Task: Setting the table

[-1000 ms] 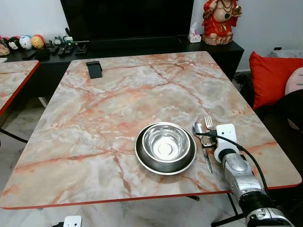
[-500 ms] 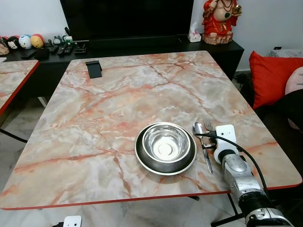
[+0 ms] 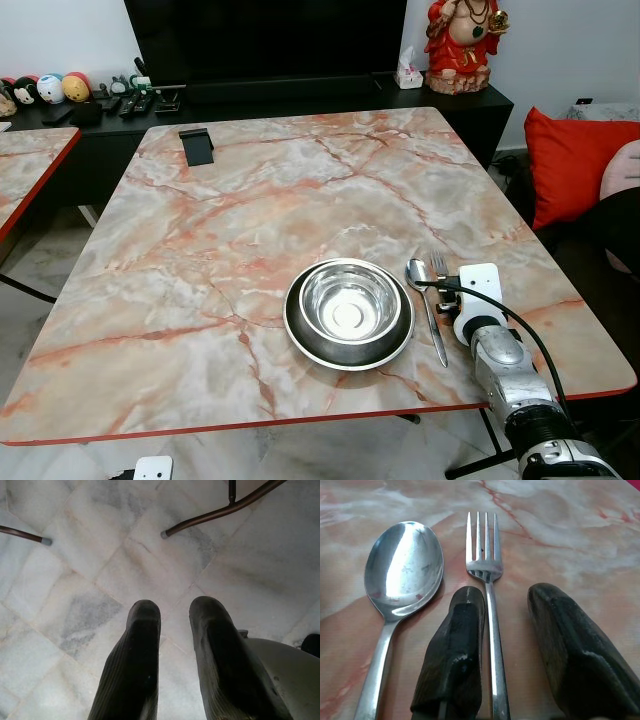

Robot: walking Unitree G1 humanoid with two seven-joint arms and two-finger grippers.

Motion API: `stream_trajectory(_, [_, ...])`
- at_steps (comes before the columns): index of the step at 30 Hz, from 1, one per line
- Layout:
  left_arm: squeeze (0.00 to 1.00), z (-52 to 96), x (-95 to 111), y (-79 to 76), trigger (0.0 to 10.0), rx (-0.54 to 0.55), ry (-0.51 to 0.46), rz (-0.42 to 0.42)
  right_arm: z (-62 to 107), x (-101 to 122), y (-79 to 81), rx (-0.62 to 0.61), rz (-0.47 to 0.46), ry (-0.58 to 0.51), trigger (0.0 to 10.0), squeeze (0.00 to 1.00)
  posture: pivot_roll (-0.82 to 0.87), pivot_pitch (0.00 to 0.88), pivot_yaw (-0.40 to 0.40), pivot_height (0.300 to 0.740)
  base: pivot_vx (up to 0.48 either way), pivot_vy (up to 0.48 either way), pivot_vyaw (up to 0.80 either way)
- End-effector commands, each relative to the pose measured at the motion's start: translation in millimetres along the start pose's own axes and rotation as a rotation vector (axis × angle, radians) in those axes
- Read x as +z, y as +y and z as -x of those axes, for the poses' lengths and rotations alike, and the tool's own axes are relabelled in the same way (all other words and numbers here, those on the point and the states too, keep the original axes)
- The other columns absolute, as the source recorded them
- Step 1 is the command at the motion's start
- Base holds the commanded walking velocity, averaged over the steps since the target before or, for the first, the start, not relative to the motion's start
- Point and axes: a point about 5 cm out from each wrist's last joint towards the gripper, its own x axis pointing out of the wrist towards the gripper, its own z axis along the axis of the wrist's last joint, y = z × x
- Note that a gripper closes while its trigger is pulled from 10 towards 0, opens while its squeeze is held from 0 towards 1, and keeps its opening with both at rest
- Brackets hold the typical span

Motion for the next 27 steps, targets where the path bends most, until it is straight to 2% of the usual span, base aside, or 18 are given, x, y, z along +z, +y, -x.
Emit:
stream_trajectory(1, [0.00,1.2,-3.4,4.8,10.0,0.006,0.021,-0.020,-1.7,2.8,5.1,0.016,0.001,-0.008,10.0,0.00,0.02,0.000,0.050,0.740,0.000,0.000,0.00])
stream_trajectory(11, [0.00,1.0,-2.8,3.4,10.0,0.001,0.016,-0.021,-1.7,13.2,2.1,-0.004,-0.016,-0.074,10.0,0.00,0.02,0.000,0.050,0.740,0.000,0.000,0.00])
stream_trajectory(18, [0.00,1.5,-4.0,3.3,10.0,0.000,0.019,-0.021,-1.2,19.9,-1.4,-0.036,0.007,-0.122,10.0,0.00,0.02,0.000,0.050,0.740,0.000,0.000,0.00])
stream_trajectory(19, [0.00,1.6,-4.2,3.3,10.0,0.000,0.020,-0.021,-0.8,22.2,-2.3,-0.044,-0.002,-0.141,10.0,0.00,0.02,0.000,0.050,0.740,0.000,0.000,0.00])
stream_trajectory(21, [0.00,2.1,-6.0,3.2,10.0,0.000,0.027,-0.022,4.1,37.3,-4.8,-0.078,-0.054,-0.274,10.0,0.00,0.02,0.000,0.051,0.740,0.000,0.000,0.00])
stream_trajectory(27, [0.00,2.6,-6.9,2.9,10.0,-0.002,0.027,-0.017,11.6,51.2,-2.5,-0.094,-0.079,-0.396,10.0,0.00,0.01,0.000,0.050,0.740,0.000,0.000,0.00])
